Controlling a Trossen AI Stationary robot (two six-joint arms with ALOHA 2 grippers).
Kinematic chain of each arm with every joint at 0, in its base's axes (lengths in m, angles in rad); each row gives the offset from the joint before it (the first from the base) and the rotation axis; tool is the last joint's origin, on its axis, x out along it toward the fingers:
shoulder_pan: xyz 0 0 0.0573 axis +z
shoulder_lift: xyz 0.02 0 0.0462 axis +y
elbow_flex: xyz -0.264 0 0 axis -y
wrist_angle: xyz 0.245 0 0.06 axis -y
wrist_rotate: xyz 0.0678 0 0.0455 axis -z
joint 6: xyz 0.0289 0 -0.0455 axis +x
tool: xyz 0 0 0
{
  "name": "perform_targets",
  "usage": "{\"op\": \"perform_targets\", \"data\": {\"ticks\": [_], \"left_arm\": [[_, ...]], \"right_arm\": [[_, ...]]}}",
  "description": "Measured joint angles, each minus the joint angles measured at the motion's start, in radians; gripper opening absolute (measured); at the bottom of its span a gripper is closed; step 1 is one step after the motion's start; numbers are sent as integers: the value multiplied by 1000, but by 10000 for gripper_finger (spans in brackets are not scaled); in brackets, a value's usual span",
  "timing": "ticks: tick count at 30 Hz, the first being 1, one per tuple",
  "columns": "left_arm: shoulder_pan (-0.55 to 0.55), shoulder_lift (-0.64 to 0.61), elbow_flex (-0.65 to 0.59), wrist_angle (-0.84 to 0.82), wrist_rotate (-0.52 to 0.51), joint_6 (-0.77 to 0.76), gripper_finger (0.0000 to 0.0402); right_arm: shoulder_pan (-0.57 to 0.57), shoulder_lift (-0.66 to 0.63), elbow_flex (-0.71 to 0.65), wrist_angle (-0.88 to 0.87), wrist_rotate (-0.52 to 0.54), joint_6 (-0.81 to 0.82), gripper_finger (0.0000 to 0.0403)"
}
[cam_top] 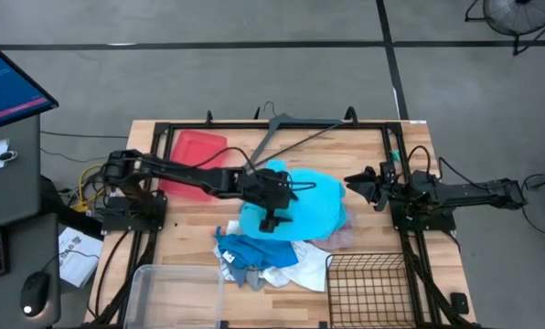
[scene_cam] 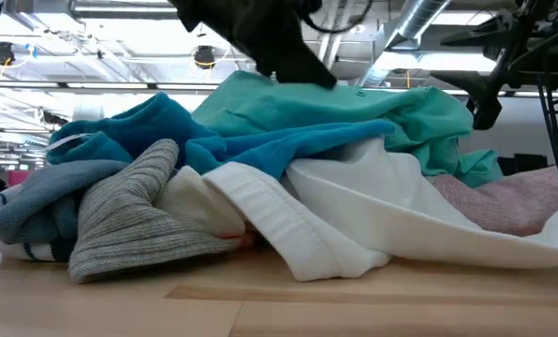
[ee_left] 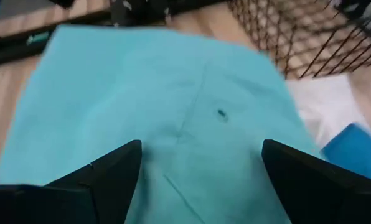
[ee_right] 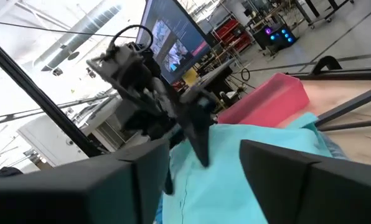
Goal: Pick & Place Cloths
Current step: Put the light blue shorts into the transparent bin
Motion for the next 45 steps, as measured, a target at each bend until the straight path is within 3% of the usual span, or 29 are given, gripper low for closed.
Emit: {"op": "perform_targets", "data": {"ticks": [6, 10, 13, 18, 20, 32, 37, 45], "left_arm": [[14, 75, 1, -25, -89, -1, 316], [12, 105, 1, -71, -160, -1, 281], [11, 106, 1, -83, -199, -1, 219], [24, 91, 0, -93, -227, -1, 60], [29, 79, 0, -95, -228, -4, 19], [30, -171, -3, -73, -240, -1, 4], [30, -234, -1, -67, -238, 2, 4], [29, -222, -2, -72, -277, 14, 4]], "right_arm": [[0, 0, 0, -4, -3, 25, 234], [0, 0, 0, -4, -3, 23, 235], [0, 0, 0, -4, -4, 12, 232], [0, 0, 0, 4, -4, -116, 226], [0, 0, 0, 31, 1, -183, 223], [0, 141, 74, 142, 71, -451, 219], [0, 336, 227, 117, 86, -574, 223], [59, 775, 509, 31, 83, -716, 256]]}}
